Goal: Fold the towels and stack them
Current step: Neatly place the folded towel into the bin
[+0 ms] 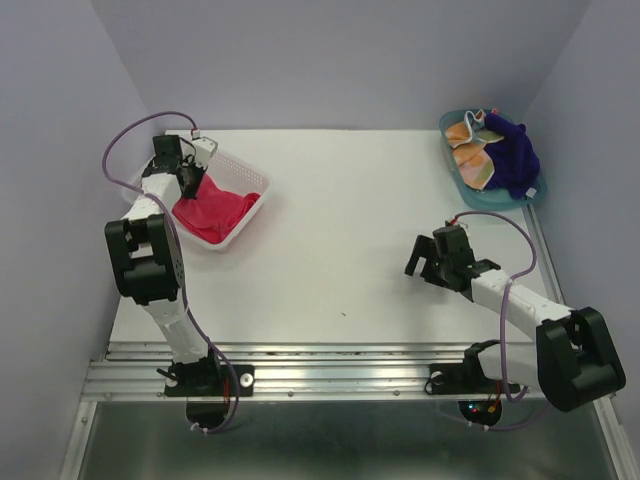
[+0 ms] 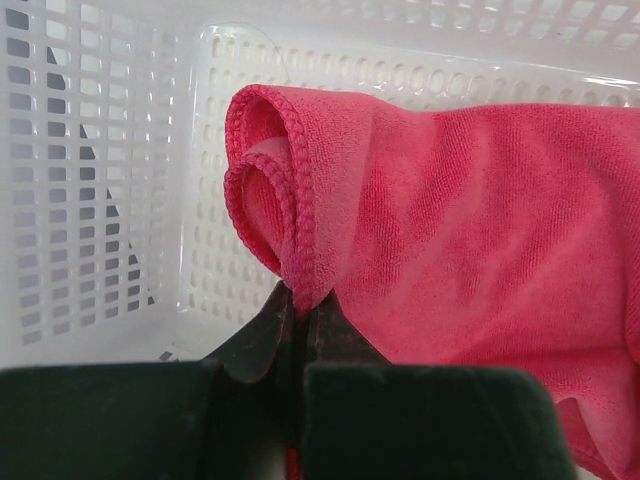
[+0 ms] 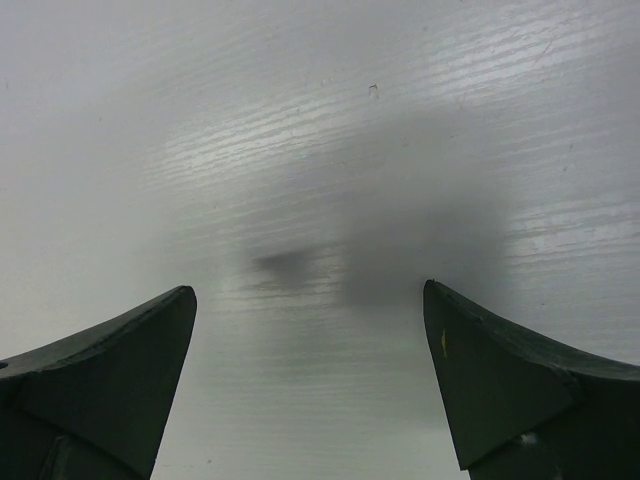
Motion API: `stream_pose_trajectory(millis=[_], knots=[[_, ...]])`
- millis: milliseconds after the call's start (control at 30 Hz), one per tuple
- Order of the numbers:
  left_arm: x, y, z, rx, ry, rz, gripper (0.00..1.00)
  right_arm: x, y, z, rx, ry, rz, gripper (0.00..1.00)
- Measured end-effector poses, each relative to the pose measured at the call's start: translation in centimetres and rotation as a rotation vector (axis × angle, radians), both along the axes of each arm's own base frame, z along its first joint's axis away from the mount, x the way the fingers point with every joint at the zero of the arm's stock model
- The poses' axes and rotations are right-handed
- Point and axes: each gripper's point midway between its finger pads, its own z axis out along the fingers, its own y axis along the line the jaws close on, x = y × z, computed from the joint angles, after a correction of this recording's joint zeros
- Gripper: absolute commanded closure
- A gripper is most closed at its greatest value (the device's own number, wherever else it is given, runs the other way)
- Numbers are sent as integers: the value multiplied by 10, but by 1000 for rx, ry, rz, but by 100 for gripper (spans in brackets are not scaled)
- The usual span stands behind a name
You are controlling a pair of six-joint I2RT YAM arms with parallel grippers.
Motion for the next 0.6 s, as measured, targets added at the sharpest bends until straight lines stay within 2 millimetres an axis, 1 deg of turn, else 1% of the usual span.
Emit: stream_pose_trajectory(millis=[133, 267, 467, 600], knots=[[4, 7, -3, 28, 7, 9, 100, 1, -2, 0, -9, -2, -7, 0], [13, 14, 2, 53, -9, 24, 100, 1, -4, 0, -17, -5, -14, 0], [28, 32, 12, 109, -49, 85, 100, 1, -6, -1, -26, -2, -20, 0], [29, 37, 10, 122, -47, 102, 99, 1, -6, -3, -31, 4, -22, 0]])
